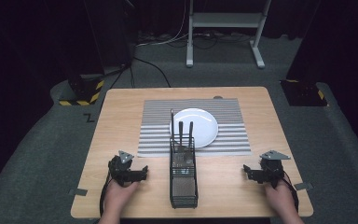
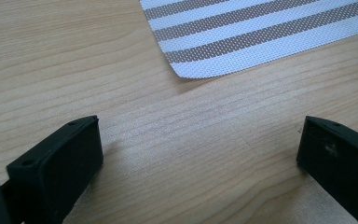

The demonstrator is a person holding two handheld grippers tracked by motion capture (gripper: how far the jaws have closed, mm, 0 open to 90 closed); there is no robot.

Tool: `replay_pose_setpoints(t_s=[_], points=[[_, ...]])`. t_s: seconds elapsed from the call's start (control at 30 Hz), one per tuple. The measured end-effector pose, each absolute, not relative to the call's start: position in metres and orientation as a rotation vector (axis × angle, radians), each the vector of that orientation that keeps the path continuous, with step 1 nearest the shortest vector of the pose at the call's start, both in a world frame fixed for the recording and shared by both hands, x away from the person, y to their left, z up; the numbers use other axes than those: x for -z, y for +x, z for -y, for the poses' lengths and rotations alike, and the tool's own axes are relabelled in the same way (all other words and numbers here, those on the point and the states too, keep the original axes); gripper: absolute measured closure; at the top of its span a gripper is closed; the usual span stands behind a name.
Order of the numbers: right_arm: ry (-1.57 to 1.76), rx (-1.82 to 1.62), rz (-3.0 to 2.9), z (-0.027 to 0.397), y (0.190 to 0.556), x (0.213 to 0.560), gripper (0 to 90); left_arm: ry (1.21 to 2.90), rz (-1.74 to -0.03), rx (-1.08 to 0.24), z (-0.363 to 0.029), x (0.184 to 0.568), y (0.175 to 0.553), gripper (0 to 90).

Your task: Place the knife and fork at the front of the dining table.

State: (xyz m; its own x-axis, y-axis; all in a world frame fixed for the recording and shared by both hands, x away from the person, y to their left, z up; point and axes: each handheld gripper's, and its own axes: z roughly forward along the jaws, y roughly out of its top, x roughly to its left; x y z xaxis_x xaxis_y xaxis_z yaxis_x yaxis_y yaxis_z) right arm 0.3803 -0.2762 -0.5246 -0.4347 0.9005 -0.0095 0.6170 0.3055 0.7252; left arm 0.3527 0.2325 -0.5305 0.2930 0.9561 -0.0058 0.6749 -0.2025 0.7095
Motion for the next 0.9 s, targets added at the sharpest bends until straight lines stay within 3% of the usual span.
replay_pose_setpoints(t_s=[0.9], points=[[1.355,-0.916,-2.156,0.2762,0.3813,0.5247,10.6,1.95,-1.467,-0.61,-0.2313,0.5303,0.3511,0.7]])
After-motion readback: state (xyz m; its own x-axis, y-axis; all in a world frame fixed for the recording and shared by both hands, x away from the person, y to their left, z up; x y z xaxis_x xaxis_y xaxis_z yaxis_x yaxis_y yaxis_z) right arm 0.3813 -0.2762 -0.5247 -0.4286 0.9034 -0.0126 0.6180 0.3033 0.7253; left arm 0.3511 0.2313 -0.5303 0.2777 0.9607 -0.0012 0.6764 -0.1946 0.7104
